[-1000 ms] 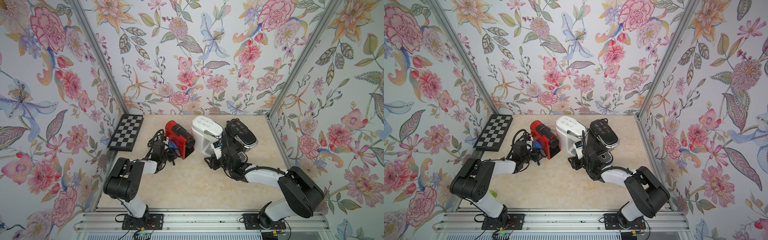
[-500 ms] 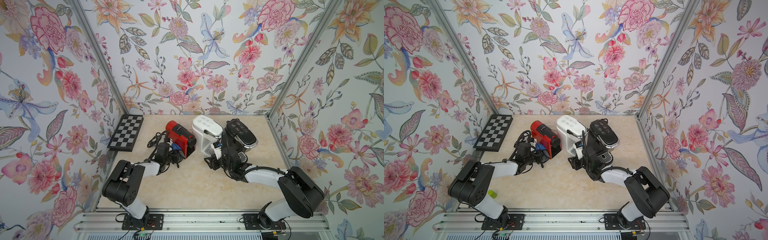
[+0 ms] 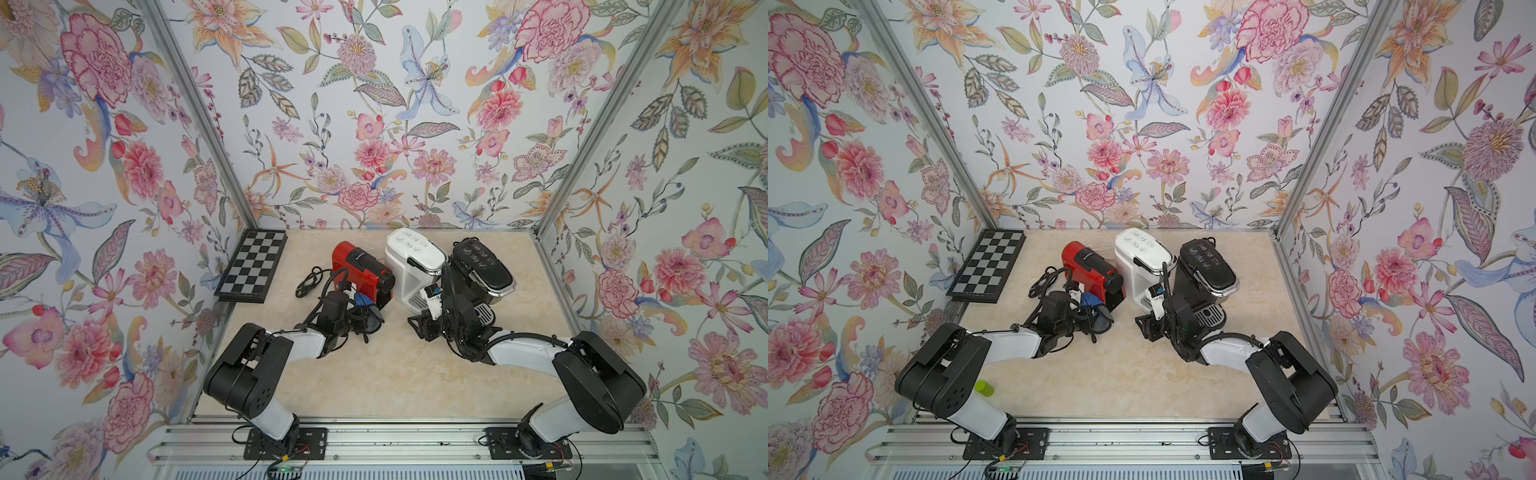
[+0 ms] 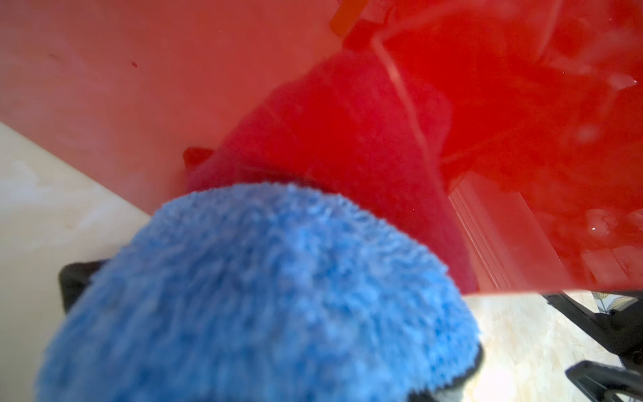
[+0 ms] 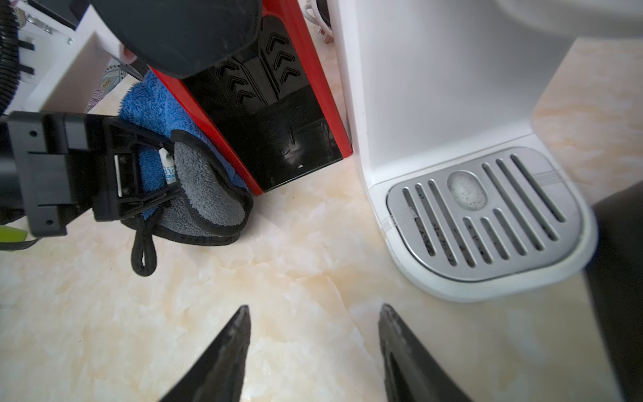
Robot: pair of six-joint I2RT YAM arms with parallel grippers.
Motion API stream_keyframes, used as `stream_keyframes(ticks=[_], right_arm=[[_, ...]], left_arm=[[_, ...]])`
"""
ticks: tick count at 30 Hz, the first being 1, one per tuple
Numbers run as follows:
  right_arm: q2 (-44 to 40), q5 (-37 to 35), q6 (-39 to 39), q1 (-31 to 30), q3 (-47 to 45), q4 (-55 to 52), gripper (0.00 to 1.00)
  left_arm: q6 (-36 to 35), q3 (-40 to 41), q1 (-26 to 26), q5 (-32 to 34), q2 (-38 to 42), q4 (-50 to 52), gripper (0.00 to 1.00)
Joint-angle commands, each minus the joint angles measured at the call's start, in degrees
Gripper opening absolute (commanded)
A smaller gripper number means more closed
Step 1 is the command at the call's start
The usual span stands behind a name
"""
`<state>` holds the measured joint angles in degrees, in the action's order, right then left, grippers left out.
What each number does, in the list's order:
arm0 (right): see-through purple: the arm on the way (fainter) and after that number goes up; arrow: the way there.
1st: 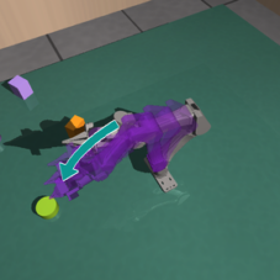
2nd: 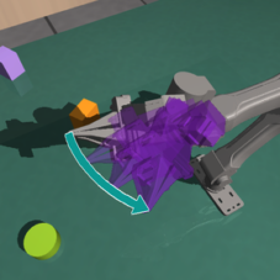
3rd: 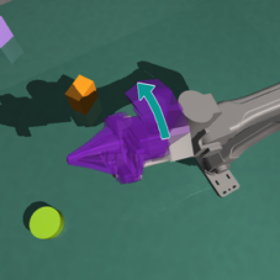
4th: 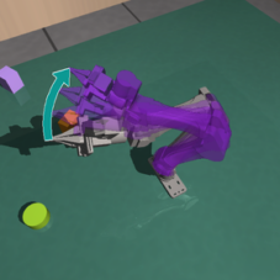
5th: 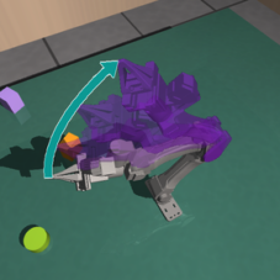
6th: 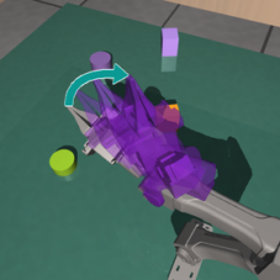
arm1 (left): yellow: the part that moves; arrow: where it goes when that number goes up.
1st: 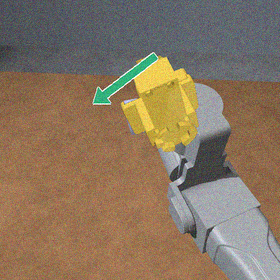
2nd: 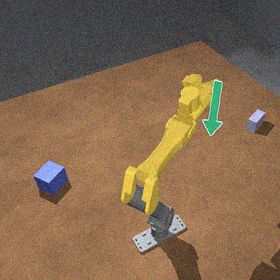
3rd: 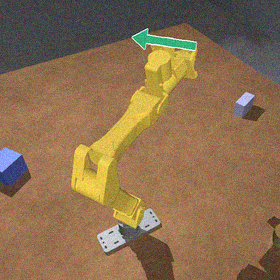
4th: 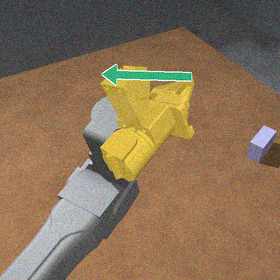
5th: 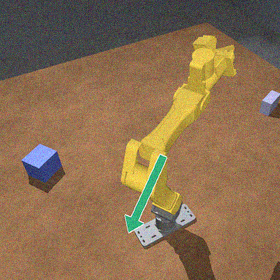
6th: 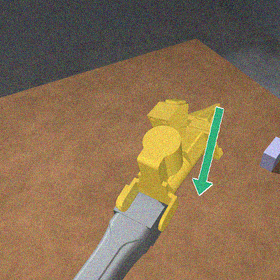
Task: Wipe the surface of a coffee machine
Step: Wipe the dirt from the surface of the coffee machine.
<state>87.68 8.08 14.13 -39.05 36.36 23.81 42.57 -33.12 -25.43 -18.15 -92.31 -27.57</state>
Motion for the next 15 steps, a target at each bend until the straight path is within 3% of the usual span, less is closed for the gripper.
stream_keyframes(ticks=[1,8,15], right_arm=[[1.0,-0.2,-0.4,-0.3,1.6,0.7,0.60],[0.6,-1.0,-0.6,-0.4,1.4,0.5,0.60],[0.2,-1.0,-0.5,-0.4,1.3,0.5,0.60]], left_arm=[[1.9,-1.5,-3.7,-2.9,-1.9,-6.4,0.00],[5.6,-3.2,-9.1,-3.3,-6.3,-13.0,0.00],[6.9,-7.5,-9.6,-1.0,-10.2,-14.0,0.00]])
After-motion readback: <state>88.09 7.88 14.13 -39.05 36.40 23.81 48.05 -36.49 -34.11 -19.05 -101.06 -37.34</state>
